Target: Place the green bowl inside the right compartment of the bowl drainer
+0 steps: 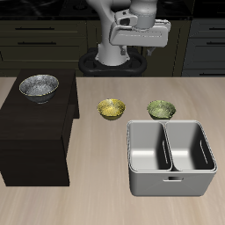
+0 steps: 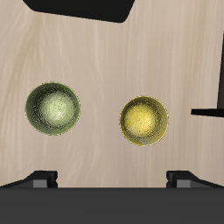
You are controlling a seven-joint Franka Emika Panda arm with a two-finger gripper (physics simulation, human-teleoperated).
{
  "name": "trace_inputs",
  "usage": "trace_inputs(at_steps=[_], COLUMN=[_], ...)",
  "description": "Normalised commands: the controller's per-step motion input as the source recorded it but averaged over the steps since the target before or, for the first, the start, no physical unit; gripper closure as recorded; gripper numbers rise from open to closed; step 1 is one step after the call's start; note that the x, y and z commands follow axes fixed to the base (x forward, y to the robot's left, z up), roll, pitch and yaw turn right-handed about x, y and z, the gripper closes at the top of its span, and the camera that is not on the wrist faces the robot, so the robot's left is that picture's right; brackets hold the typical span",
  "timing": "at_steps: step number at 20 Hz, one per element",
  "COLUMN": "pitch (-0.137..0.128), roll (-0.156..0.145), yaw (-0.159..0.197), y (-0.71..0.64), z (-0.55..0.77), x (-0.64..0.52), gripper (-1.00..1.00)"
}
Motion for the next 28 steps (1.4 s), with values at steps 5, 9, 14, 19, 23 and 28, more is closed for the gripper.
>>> trace_inputs(at_steps=[5, 9, 14, 19, 23, 28], pitch=[-0.020, -0.002, 0.008, 0.001, -0.006, 0.016], roll=[-0.014, -0.032, 0.003, 0.062, 0.062, 0.001], yaw=[0.004, -0.005, 0.001, 0.006, 0.017, -0.016], y=[0.27, 0.34, 0.27, 0.35, 0.23, 0.07], z=[0.01, -0.03, -0.01, -0.04, -0.03, -0.09], x=[0.07, 0.10, 0.08, -0.01, 0.00, 0.06], gripper=[-1.00, -1.00, -1.00, -1.00, -1.00, -1.00])
